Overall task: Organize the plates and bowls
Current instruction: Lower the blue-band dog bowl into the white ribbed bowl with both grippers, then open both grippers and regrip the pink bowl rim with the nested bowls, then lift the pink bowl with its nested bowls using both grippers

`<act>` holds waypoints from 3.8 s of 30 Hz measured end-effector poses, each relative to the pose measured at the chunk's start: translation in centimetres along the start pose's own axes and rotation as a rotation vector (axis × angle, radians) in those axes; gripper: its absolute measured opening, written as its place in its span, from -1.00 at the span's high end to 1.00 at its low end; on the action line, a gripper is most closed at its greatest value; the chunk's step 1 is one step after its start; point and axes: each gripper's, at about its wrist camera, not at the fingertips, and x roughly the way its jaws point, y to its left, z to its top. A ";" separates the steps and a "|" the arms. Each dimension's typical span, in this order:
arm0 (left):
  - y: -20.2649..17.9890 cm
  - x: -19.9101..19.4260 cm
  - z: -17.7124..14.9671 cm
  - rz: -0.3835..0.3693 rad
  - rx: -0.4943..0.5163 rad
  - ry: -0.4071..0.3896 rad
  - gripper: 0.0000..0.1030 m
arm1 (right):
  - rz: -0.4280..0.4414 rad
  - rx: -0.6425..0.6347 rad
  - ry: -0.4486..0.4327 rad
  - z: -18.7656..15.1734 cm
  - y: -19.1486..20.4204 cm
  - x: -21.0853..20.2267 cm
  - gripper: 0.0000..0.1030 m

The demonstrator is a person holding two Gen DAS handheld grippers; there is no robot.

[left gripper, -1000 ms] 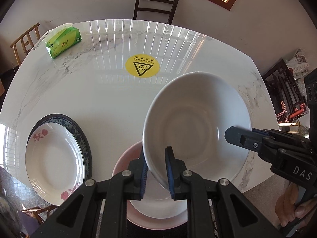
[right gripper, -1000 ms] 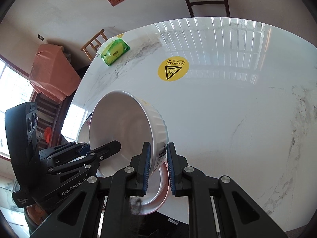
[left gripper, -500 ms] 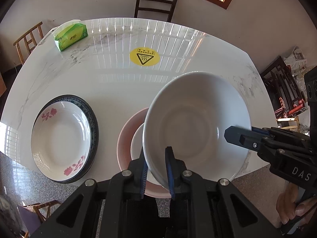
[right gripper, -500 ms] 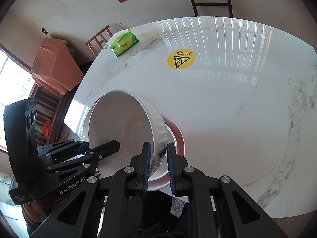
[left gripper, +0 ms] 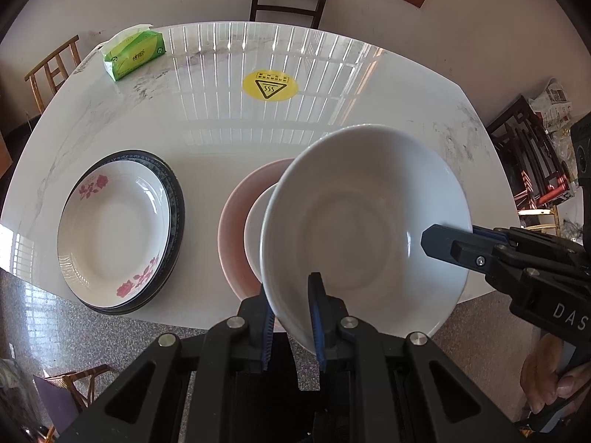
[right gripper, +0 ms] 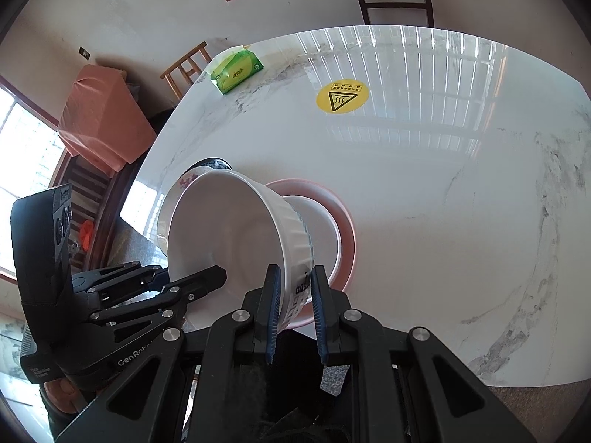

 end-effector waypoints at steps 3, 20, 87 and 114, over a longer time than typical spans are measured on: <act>0.1 0.2 -0.2 -0.002 -0.003 0.003 0.66 | -0.002 0.000 0.000 -0.1 0.1 0.1 0.69; 0.8 1.1 -0.4 -0.005 -0.030 0.020 0.65 | 0.004 0.025 0.013 -0.7 -0.2 1.5 0.69; 6.4 2.3 -0.4 -0.120 -0.140 -0.066 0.17 | -0.054 0.015 -0.027 -1.6 -4.5 5.0 0.64; 6.1 6.6 0.4 0.076 -0.128 0.006 0.12 | -0.139 0.102 0.127 -0.5 -5.7 7.9 0.22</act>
